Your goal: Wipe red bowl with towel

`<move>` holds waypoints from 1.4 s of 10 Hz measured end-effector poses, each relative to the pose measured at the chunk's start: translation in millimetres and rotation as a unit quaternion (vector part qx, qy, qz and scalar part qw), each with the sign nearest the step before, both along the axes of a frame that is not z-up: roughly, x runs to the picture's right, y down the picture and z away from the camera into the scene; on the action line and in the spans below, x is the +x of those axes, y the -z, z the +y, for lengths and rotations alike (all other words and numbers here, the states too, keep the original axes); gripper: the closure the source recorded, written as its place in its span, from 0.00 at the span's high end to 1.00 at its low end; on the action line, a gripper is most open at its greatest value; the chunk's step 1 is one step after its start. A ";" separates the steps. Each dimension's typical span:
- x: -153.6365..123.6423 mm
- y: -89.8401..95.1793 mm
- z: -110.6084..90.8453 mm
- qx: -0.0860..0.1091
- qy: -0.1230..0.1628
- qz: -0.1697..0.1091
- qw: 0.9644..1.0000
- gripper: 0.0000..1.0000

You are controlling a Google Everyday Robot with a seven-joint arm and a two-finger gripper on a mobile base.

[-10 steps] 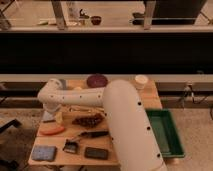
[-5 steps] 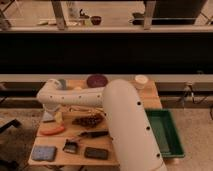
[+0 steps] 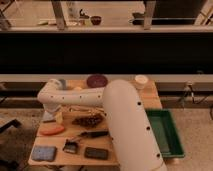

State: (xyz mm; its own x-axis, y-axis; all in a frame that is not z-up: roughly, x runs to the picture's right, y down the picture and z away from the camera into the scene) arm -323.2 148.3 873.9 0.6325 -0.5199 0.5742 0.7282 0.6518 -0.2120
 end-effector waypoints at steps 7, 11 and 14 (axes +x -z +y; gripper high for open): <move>4.8 -2.0 0.7 -0.011 0.000 0.007 1.000 0.01; 14.5 47.1 -28.7 0.025 -0.029 0.003 0.999 0.00; 28.1 93.8 -52.0 0.049 -0.045 -0.006 0.998 0.00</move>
State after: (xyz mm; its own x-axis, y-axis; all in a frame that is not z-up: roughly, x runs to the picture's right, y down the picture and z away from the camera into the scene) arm -295.1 96.3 780.1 0.6730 -0.5151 0.5309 0.6675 0.7321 -0.1359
